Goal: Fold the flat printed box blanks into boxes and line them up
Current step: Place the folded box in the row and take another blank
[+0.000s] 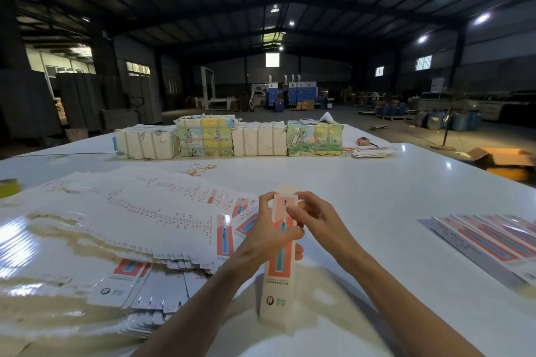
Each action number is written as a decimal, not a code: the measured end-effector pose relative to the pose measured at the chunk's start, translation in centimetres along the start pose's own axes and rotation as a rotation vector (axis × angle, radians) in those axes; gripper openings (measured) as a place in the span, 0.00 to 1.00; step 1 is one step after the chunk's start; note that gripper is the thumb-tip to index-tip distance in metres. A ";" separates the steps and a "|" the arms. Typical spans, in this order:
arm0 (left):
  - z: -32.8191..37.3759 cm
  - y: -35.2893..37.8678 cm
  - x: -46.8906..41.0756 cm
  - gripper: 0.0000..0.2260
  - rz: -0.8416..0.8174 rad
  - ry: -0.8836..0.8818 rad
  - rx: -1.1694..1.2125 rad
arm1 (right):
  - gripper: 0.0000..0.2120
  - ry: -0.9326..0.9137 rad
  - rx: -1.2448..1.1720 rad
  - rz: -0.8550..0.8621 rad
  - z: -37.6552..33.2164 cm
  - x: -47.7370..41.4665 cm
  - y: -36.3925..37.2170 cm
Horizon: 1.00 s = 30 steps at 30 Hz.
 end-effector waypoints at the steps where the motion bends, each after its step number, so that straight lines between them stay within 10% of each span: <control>1: 0.1 0.0 0.0 0.36 0.020 0.003 -0.054 | 0.11 0.019 -0.021 0.003 0.0 0.0 0.1; 8: -0.1 0.8 0.5 0.37 -0.081 0.024 -0.063 | 0.09 0.097 -0.163 0.214 0.5 -0.3 -2.7; 18: -0.8 1.1 0.4 0.32 -0.131 -0.033 0.029 | 0.09 -0.191 0.260 0.166 -1.5 -0.2 -2.4; 30: 0.4 0.6 0.9 0.38 -0.048 0.020 -0.220 | 0.08 0.150 -0.299 0.183 -0.3 -0.2 -2.1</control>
Point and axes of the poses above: each hand's wrist, its own x-axis away from the middle knuckle, its own y-axis out of the palm, z = x × y, the point moved 7 cm from there along -x, towards the middle knuckle, and after that the axes turned 2 degrees about -x, right-handed, at the moved point
